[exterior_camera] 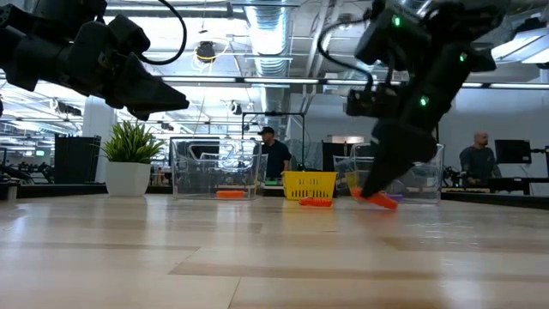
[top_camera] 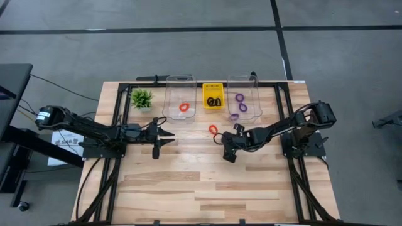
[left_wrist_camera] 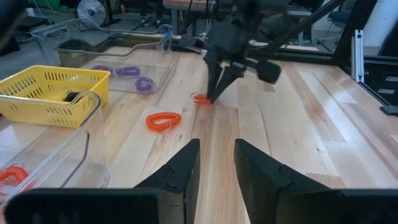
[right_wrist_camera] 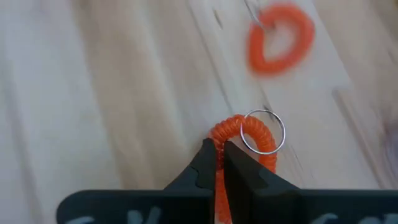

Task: Sort spring keychains
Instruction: Put the right orange spring keychain into the left transparent bin

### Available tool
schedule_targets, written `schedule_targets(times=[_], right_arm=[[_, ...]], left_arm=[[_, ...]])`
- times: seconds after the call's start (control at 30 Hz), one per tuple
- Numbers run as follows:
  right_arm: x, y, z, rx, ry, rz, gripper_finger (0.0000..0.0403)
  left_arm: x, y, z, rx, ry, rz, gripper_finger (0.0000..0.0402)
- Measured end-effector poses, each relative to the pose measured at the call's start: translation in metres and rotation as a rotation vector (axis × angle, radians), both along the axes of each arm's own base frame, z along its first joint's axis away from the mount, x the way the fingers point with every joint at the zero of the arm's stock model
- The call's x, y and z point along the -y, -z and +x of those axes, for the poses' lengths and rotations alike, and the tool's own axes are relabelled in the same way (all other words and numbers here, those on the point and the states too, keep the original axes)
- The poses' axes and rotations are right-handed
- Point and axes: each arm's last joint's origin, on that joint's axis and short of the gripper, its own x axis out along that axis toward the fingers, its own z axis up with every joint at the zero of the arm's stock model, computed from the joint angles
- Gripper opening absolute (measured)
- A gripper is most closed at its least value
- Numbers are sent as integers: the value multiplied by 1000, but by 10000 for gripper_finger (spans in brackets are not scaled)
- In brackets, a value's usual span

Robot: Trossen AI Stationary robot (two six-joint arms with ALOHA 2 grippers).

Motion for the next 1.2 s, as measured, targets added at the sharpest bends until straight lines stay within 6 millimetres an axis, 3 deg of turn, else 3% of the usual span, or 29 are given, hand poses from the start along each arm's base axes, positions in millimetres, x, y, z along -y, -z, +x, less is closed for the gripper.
schedule_targets(times=[0.4, 0.67, 1.2], right_arm=[[-43, -44, 27, 156, -171, -101, 3], [-69, -63, 38, 350, -327, -166, 2], [-79, -79, 49, 560, -427, -139, 6]], left_arm=[[0, 0, 0, 2, -1, -7, 97], [2, -8, 2, 79, 44, -75, 97], [10, -7, 11, 150, 141, -100, 97]])
